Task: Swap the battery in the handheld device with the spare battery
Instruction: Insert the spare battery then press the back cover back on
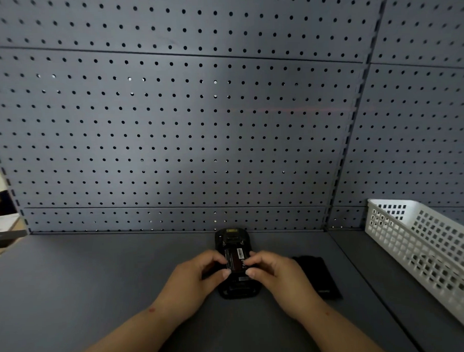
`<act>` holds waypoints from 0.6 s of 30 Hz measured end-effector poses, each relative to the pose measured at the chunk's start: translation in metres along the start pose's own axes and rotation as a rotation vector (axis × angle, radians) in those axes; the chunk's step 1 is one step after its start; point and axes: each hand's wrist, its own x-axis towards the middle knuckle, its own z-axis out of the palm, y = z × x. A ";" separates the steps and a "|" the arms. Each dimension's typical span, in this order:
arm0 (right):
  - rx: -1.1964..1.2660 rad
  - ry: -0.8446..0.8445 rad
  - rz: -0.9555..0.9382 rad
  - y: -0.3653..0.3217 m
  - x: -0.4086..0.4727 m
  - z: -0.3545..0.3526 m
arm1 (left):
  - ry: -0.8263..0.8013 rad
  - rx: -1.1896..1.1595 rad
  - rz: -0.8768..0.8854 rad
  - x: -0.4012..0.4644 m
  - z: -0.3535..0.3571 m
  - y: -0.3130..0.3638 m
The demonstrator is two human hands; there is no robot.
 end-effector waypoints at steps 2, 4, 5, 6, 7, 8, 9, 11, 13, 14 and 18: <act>0.009 -0.011 0.007 0.001 0.000 0.000 | 0.000 0.003 -0.002 0.000 0.000 0.000; 0.013 -0.020 0.010 0.002 0.000 0.000 | -0.007 0.001 -0.005 -0.001 0.000 0.001; 0.011 -0.022 0.008 0.003 0.000 0.001 | -0.014 -0.003 -0.004 -0.001 0.000 0.001; 0.011 -0.022 0.007 0.004 0.000 0.001 | -0.023 -0.004 -0.004 -0.002 0.000 0.000; 0.010 -0.019 0.010 0.004 0.000 0.001 | -0.029 -0.004 -0.002 -0.002 0.000 0.000; 0.008 -0.013 0.011 0.005 0.001 0.001 | -0.027 -0.002 0.001 -0.002 0.001 0.000; 0.002 -0.009 0.009 0.006 0.001 0.001 | -0.019 0.002 0.002 -0.001 0.002 -0.001; -0.026 -0.016 0.004 0.006 0.002 0.002 | 0.000 0.030 -0.001 -0.001 0.003 0.000; -0.060 -0.027 -0.009 0.006 0.002 0.002 | 0.002 0.070 -0.002 -0.002 0.004 0.003; -0.071 -0.029 -0.020 0.006 0.002 0.003 | -0.001 0.078 -0.007 -0.002 0.004 0.004; -0.110 -0.011 -0.043 0.001 0.001 0.004 | -0.011 0.108 -0.007 -0.002 0.004 0.004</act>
